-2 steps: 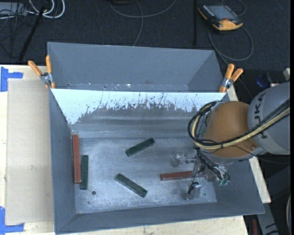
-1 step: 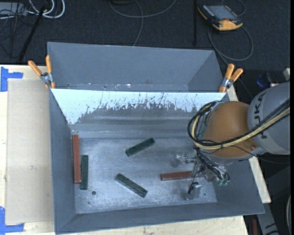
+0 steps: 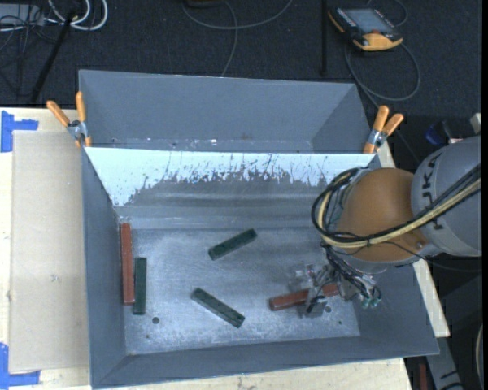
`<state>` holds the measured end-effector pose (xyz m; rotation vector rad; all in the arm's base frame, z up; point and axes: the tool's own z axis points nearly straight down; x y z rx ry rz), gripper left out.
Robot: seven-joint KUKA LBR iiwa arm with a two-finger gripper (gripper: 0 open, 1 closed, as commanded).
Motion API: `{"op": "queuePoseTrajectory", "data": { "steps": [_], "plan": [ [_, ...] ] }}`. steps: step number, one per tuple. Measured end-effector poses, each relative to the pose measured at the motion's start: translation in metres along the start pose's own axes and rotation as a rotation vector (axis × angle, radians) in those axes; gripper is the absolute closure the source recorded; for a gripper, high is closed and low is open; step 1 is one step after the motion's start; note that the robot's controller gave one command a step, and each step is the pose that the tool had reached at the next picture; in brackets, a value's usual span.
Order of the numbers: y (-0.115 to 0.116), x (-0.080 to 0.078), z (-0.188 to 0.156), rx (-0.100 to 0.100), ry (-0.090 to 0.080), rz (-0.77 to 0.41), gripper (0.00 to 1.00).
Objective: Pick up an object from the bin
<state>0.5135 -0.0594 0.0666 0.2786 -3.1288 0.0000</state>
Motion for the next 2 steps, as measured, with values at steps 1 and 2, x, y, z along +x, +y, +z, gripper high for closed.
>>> {"op": "queuePoseTrajectory", "data": {
  "steps": [1,2],
  "plan": [
    [0.001,0.000,-0.024,0.001,-0.002,-0.004,1.00],
    [0.001,-0.002,-0.105,0.002,-0.007,-0.003,1.00]
  ]
}}
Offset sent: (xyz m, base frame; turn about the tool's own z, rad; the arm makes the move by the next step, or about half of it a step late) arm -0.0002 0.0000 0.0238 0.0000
